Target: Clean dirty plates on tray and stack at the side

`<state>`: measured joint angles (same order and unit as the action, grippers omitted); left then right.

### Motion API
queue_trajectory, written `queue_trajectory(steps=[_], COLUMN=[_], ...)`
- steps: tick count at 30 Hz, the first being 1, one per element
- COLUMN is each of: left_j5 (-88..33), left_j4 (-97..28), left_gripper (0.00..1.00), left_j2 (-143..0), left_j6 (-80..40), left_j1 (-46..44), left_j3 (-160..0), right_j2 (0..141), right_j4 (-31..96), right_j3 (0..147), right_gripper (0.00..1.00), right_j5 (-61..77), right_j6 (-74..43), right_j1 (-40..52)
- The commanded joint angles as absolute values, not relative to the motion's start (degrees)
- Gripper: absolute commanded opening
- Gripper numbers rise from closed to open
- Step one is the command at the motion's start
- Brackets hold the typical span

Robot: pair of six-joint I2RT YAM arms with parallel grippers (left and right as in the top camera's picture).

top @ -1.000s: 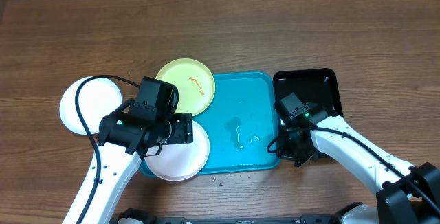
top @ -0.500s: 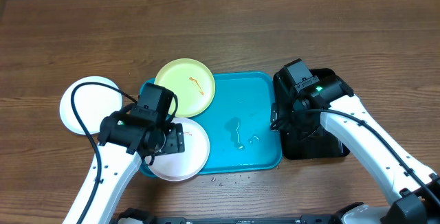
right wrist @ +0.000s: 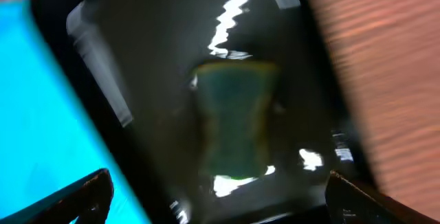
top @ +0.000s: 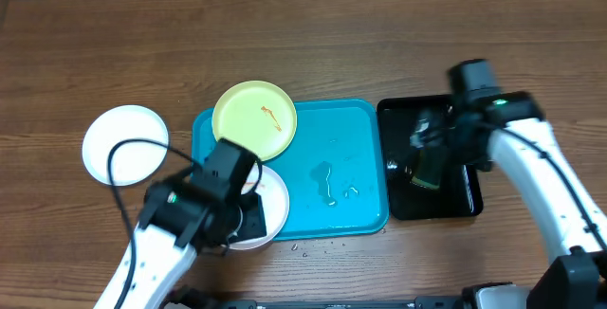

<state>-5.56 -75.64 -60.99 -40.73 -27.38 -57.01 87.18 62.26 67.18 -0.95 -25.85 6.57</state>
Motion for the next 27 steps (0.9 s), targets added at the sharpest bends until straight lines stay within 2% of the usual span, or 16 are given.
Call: queue_trajectory(steps=[1, 3, 5, 6, 7, 8, 9, 12, 15, 17, 21, 24, 25, 27], left_j5=[-5.08, -4.34, -3.81, -1.30, 1.58, 4.19, 4.89, 3.11, 1.87, 2.00, -0.16, -0.91, 0.10, 0.86], left_j4=[-75.18, -75.00, -74.48, -74.32, -73.95, -73.49, -73.43, -75.77, -81.91, -82.85, -79.48, -74.48, -73.30, -72.12], left_gripper=[0.34, 0.38, 1.00, 1.00, 0.92, 0.78, 0.73, 0.72, 0.75, 0.74, 0.66, 0.67, 0.63, 0.43], left_j2=[-58.30, -58.70, -59.16, -59.40, -59.59, -59.77, -60.01, -60.55, -60.69, -60.42, -60.31, -60.29, -60.29, -60.29], left_j6=[-65.21, -73.38, -76.73, -76.18, -76.29, -76.36, -77.43, -84.38, -92.77, -93.89, -93.93, -93.95, -94.45, -96.64], left_j1=[-31.09, -32.91, -33.78, -33.78, -33.69, -33.56, -33.54, -33.80, -34.54, -34.65, -34.63, -34.46, -34.26, -33.54], left_j3=[-56.62, -56.62, -56.62, -56.62, -56.62, -56.62, -56.62, -56.60, -56.10, -55.02, -49.60, -44.56, -43.31, -41.80], right_j2=[86.89, 86.89, 86.89, 86.89, 86.89, 86.89, 86.89, 86.89, 86.89, 86.89, 86.89, 86.89, 86.89, 86.89], right_j4=[61.60, 61.54, 61.54, 61.54, 61.54, 61.54, 61.54, 61.54, 61.54, 61.54, 61.54, 61.54, 61.54, 61.54], right_j3=[67.94, 67.94, 67.94, 67.94, 67.94, 67.94, 67.94, 67.94, 67.94, 67.94, 67.94, 67.94, 67.94, 67.94], right_gripper=[1.00, 1.00, 1.00, 1.00, 1.00, 1.00, 1.00, 1.00, 1.00, 1.00, 1.00, 1.00, 1.00, 1.00], right_j5=[0.10, 0.10, 0.10, 0.10, 0.10, 0.10, 0.10, 0.10, 0.10, 0.10, 0.10, 0.10, 0.10, 0.10], right_j6=[-25.45, -25.47, -25.47, -25.45, -25.47, -25.47, -25.45, -25.45, -25.47, -25.45, -25.45, -25.47, -25.45, -25.45], right_j1=[2.52, 1.08, 0.30, 0.14, 0.14, 0.14, 0.14, 0.14, 0.14, 0.14, 0.14, 0.14, 0.14, 0.14])
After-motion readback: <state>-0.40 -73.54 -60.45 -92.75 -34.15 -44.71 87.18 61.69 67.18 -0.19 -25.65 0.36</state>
